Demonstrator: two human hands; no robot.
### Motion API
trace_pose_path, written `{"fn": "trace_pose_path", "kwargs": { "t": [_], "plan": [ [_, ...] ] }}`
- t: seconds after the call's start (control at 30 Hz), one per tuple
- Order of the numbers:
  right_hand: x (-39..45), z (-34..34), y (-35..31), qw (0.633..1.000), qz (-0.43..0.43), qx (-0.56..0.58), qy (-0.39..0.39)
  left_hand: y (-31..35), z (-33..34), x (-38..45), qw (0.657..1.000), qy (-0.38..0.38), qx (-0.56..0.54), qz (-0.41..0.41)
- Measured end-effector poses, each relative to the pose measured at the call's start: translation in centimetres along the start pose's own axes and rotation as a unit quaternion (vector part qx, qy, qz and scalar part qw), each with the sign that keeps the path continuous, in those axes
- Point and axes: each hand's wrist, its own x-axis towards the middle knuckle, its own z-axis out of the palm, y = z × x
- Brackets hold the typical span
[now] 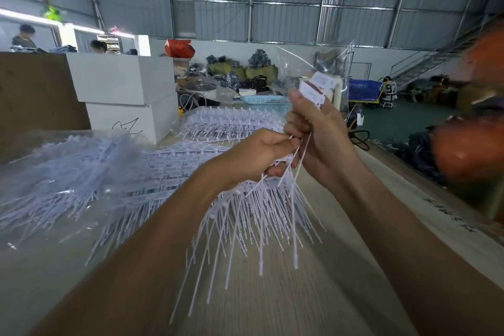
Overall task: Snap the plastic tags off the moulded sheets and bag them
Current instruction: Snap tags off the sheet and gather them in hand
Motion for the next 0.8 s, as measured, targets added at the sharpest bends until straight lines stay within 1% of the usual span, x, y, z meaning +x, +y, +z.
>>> {"fn": "trace_pose_path", "kwargs": {
  "t": [0.1, 0.2, 0.33, 0.43, 0.47, 0.53, 0.6, 0.67, 0.7, 0.73, 0.77, 0.8],
  "plan": [
    [-0.2, -0.1, 0.0, 0.997, -0.013, -0.082, -0.009, -0.3, -0.2, 0.1, 1.0, -0.003, -0.019, 0.004],
    [-0.3, 0.2, 0.1, 0.995, -0.021, -0.099, 0.0, -0.6, -0.3, 0.3, 0.999, 0.002, -0.033, 0.005],
    [-0.3, 0.8, 0.5, 0.994, -0.028, -0.107, 0.025, -0.8, -0.3, 0.6, 1.0, 0.01, -0.024, 0.003],
    [-0.4, 0.7, 0.2, 0.987, -0.047, -0.157, 0.003, -0.7, -0.5, 0.5, 1.0, 0.003, -0.024, -0.002],
    [-0.4, 0.5, 0.1, 0.985, -0.052, -0.166, -0.006, -0.7, -0.9, 0.3, 1.0, 0.0, -0.006, -0.005],
    [-0.3, 0.2, 0.0, 0.983, -0.049, -0.178, -0.013, -0.5, -2.2, 0.0, 0.997, 0.002, 0.072, -0.007],
    [0.0, -0.2, -0.1, 0.979, -0.039, -0.199, -0.003, -0.6, -3.7, -0.7, 0.987, 0.0, 0.159, -0.009],
    [0.2, -0.7, 0.0, 0.968, -0.036, -0.247, 0.007, -0.5, -5.0, -1.3, 0.979, -0.008, 0.202, -0.02],
    [0.1, -1.0, 0.1, 0.958, -0.04, -0.286, 0.004, -0.3, -5.5, -1.4, 0.975, 0.014, 0.22, -0.015],
    [0.0, -1.1, 0.3, 0.941, -0.048, -0.336, -0.008, 0.0, -5.9, -1.5, 0.97, 0.063, 0.236, 0.004],
    [-0.1, -1.1, 0.6, 0.919, -0.059, -0.389, -0.03, 0.2, -6.3, -1.4, 0.96, 0.127, 0.248, 0.035],
    [-0.2, -1.1, 1.0, 0.895, -0.071, -0.438, -0.054, 0.6, -6.5, -1.2, 0.945, 0.18, 0.264, 0.075]
  ]
}}
